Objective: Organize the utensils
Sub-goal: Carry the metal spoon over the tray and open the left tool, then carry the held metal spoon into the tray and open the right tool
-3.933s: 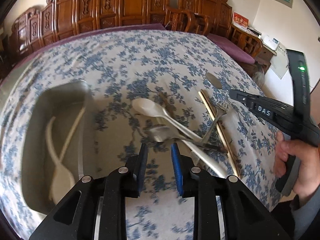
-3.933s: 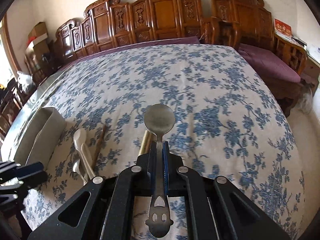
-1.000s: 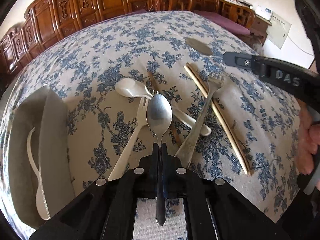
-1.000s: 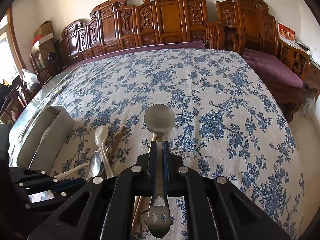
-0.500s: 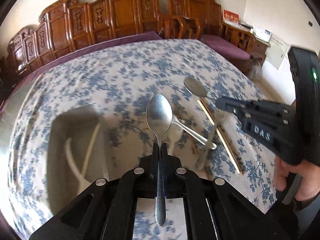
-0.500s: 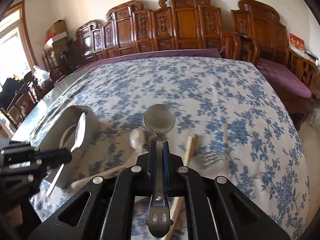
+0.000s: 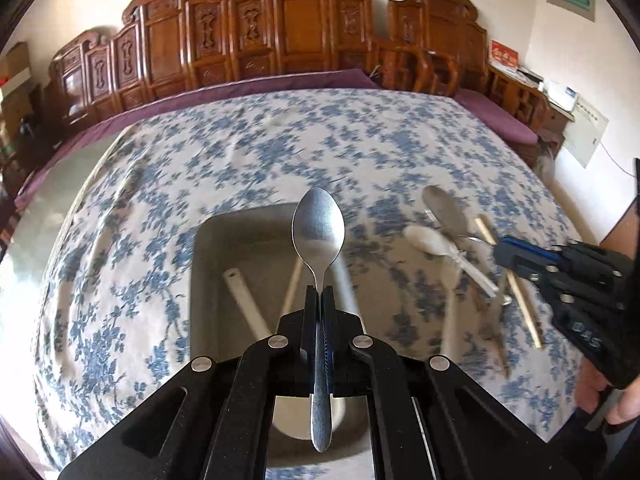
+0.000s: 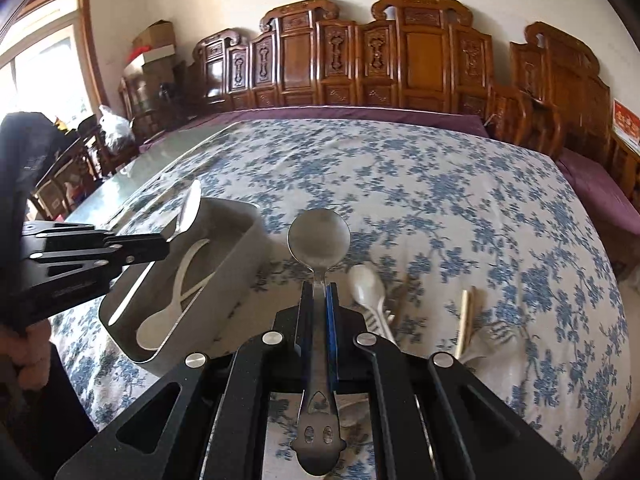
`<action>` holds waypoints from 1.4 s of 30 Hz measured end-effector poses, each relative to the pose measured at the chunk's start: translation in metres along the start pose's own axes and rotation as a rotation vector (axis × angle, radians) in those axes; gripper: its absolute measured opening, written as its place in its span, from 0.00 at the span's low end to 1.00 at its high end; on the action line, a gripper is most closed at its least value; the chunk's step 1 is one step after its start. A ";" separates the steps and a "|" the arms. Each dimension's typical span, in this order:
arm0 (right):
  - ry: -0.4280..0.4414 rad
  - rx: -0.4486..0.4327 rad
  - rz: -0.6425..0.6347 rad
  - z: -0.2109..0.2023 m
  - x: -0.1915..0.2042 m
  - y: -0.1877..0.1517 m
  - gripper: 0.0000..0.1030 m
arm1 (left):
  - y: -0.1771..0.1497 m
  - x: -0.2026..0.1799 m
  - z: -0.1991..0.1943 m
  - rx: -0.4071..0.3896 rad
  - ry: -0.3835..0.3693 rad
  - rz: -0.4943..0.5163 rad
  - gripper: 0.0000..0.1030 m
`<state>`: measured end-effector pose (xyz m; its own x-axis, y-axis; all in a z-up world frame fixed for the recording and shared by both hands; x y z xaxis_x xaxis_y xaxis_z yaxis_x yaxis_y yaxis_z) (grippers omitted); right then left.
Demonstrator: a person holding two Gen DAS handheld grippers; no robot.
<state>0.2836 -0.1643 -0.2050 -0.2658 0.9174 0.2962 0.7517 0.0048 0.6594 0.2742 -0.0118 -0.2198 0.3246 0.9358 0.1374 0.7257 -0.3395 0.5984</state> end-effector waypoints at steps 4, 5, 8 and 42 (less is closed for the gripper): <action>0.003 0.008 -0.013 0.004 0.008 -0.002 0.07 | -0.013 0.015 0.017 0.026 0.019 -0.010 0.02; 0.003 0.010 -0.015 0.005 0.009 -0.003 0.07 | -0.017 0.019 0.021 0.032 0.022 -0.013 0.02; 0.000 0.019 -0.022 0.008 0.011 -0.006 0.07 | -0.024 0.026 0.029 0.041 0.017 -0.030 0.02; 0.091 0.020 -0.023 0.013 0.092 -0.005 0.07 | -0.035 0.089 -0.012 -0.012 0.078 -0.091 0.03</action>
<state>0.2636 -0.0744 -0.1897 -0.3358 0.8771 0.3435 0.7564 0.0337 0.6533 0.2705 0.0841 -0.2196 0.2094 0.9674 0.1427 0.7428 -0.2523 0.6202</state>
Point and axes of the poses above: each gripper's, at about its wrist camera, not at the fingertips, and z roughly the way its jaws point, x to its left, y to its top, the point moved 7 cm from there along z, roughly the way its jaws point, and after that the axes turned 15 degrees about z, right-handed, at the moved point
